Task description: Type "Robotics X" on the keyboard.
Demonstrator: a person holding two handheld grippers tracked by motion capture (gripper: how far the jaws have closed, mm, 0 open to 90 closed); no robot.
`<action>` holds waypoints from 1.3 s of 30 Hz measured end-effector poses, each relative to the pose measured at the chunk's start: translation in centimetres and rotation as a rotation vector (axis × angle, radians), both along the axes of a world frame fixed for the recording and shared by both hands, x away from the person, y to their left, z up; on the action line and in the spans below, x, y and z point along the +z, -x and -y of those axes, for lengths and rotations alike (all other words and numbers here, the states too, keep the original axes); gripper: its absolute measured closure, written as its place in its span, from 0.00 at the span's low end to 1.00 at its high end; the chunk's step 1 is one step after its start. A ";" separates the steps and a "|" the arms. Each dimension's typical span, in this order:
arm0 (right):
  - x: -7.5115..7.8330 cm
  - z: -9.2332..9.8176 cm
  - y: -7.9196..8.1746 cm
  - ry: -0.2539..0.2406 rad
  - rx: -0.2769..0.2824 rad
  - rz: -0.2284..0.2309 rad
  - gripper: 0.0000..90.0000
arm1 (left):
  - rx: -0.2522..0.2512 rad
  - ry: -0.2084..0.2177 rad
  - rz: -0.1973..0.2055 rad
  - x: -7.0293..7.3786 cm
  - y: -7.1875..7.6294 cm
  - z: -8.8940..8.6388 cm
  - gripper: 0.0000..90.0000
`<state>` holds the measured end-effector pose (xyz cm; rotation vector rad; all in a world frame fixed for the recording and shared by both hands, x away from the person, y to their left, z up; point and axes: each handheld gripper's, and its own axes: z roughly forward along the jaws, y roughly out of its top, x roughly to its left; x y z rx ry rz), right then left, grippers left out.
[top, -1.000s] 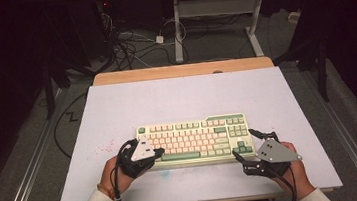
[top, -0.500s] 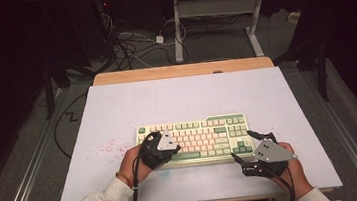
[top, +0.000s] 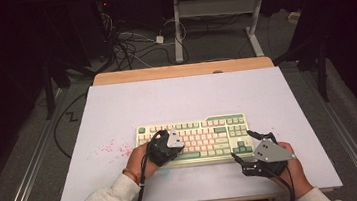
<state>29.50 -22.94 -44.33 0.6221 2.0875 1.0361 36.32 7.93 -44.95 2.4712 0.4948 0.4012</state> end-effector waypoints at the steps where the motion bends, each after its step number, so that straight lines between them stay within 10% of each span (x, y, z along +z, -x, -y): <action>1: 0.0 0.0 0.0 0.000 0.000 0.000 0.22 | -0.001 0.009 -0.006 0.0 0.0 0.0 0.98; 13: 0.2 0.2 0.0 -0.019 -0.003 -0.006 0.23 | 0.032 0.121 0.098 2.1 0.8 -1.9 0.95; 20: 0.2 0.2 -0.1 -0.035 0.000 -0.022 0.23 | 0.042 0.146 0.175 2.8 1.4 -2.9 0.72; 26: 0.3 0.4 -0.2 -0.048 0.002 -0.031 0.23 | 0.092 0.182 0.253 2.8 2.1 -4.2 0.30; 39: 0.6 0.4 -0.5 -0.075 0.003 -0.040 0.26 | 0.157 0.277 0.338 2.1 3.9 -9.0 0.20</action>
